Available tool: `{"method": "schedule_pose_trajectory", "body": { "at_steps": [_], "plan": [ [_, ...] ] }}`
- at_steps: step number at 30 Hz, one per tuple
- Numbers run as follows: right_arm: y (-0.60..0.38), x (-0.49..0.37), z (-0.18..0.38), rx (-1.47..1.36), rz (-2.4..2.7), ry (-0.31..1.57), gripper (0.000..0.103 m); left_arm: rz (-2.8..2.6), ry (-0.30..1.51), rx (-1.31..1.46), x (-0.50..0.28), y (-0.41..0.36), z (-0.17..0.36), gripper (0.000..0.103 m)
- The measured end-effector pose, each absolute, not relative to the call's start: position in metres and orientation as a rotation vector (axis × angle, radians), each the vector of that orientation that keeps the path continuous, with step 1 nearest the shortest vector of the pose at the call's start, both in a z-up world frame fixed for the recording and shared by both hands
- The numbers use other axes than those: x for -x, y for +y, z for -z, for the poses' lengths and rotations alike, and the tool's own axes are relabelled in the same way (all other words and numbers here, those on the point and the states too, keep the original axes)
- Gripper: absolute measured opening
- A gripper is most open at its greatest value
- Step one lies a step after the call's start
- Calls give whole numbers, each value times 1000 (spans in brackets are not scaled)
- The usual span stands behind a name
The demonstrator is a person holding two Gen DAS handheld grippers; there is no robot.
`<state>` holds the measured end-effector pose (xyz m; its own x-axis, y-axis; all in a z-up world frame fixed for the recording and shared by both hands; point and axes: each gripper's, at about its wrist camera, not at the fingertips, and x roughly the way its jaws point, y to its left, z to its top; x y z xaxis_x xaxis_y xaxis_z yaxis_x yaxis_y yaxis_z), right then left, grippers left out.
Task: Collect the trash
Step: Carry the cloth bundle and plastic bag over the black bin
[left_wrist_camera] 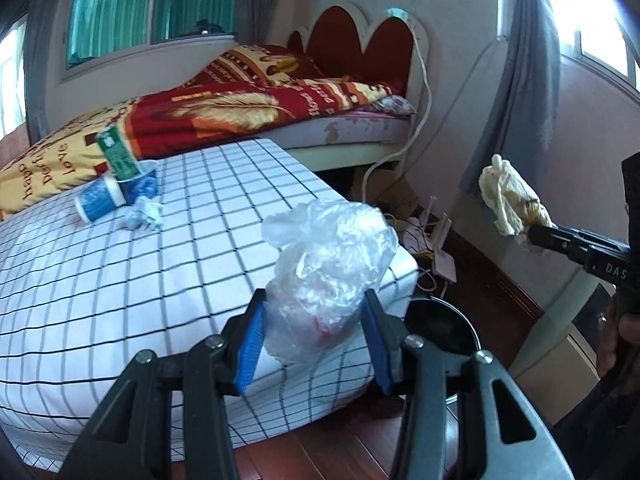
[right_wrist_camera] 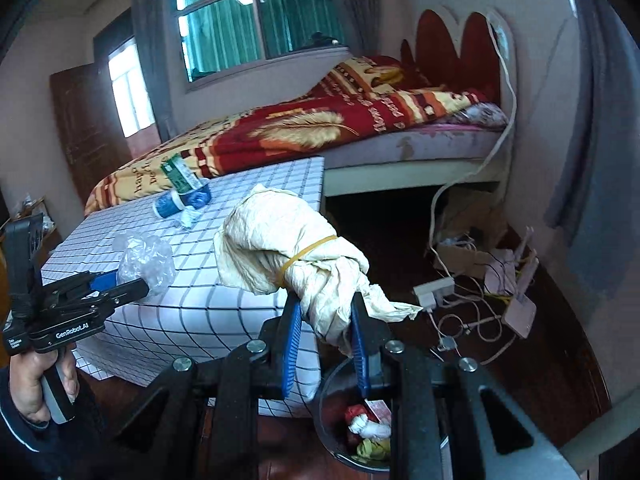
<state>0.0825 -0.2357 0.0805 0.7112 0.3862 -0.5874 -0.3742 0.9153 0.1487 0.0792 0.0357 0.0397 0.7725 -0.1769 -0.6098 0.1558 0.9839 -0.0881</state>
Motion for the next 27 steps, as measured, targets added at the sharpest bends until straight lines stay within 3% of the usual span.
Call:
{"method": "schedule_pose_trajectory", "body": {
  "at_steps": [27],
  "plan": [
    [-339, -64, 5, 0, -159, 862, 25, 418, 853, -49, -91, -92, 33, 47]
  ]
}}
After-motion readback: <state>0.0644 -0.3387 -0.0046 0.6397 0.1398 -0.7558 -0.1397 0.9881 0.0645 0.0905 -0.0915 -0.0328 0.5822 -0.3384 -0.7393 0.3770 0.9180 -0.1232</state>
